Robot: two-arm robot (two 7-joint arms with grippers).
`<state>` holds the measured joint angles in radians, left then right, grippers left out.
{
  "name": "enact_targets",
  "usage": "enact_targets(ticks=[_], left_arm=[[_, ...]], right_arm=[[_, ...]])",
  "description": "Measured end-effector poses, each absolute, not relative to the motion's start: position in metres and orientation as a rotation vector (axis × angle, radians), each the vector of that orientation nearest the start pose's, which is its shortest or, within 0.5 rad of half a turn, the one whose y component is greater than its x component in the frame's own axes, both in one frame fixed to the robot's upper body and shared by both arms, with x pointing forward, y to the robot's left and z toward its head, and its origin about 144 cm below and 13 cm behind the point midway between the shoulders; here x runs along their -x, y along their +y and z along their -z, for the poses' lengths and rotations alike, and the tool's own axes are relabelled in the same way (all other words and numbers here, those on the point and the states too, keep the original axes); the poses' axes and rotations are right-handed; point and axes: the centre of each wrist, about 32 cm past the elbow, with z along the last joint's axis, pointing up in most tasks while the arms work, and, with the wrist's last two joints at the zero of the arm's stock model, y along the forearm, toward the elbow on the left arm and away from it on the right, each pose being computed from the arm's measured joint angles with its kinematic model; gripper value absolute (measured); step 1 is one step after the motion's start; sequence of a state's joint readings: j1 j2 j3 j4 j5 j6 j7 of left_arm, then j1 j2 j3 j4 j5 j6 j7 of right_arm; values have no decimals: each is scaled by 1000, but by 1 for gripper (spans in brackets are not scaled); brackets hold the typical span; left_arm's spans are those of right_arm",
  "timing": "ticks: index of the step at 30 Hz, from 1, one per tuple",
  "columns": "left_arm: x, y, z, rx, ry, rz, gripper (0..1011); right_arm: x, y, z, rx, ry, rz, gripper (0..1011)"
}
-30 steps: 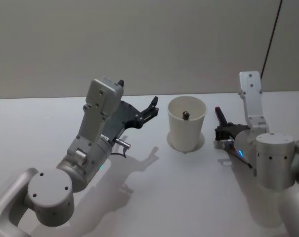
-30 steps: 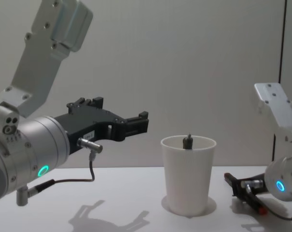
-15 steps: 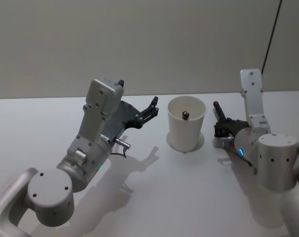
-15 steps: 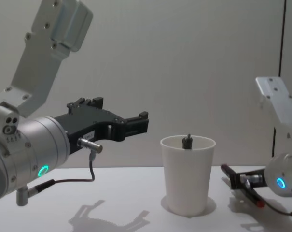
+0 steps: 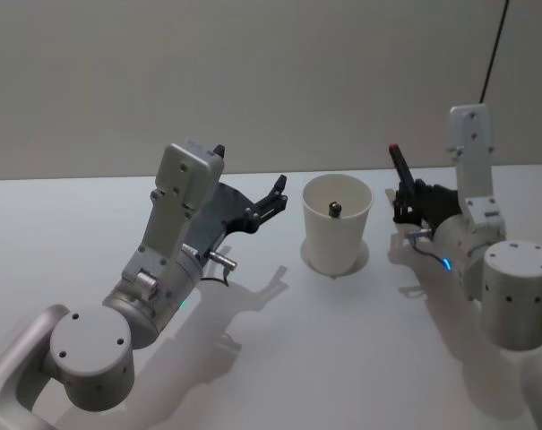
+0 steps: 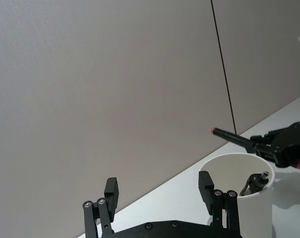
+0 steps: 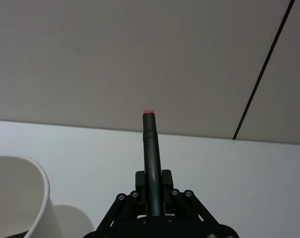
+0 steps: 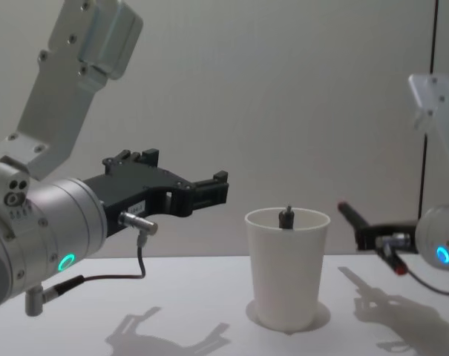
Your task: Place the pen into the pen holder.
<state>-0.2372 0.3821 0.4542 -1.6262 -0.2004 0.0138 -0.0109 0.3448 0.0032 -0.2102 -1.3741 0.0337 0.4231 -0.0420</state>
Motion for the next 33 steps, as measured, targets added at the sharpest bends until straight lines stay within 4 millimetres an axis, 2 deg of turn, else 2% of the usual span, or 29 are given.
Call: enact_targets(ticks=[20, 33], left_arm=[[-492, 198, -1204, -61, -268, -1124, 1001], [-492, 198, -1204, -61, -268, -1124, 1001]], right_arm=[[-528, -177, -1228, 54, -116, 1385, 177], [-522, -177, -1228, -27, -205, 1298, 177]])
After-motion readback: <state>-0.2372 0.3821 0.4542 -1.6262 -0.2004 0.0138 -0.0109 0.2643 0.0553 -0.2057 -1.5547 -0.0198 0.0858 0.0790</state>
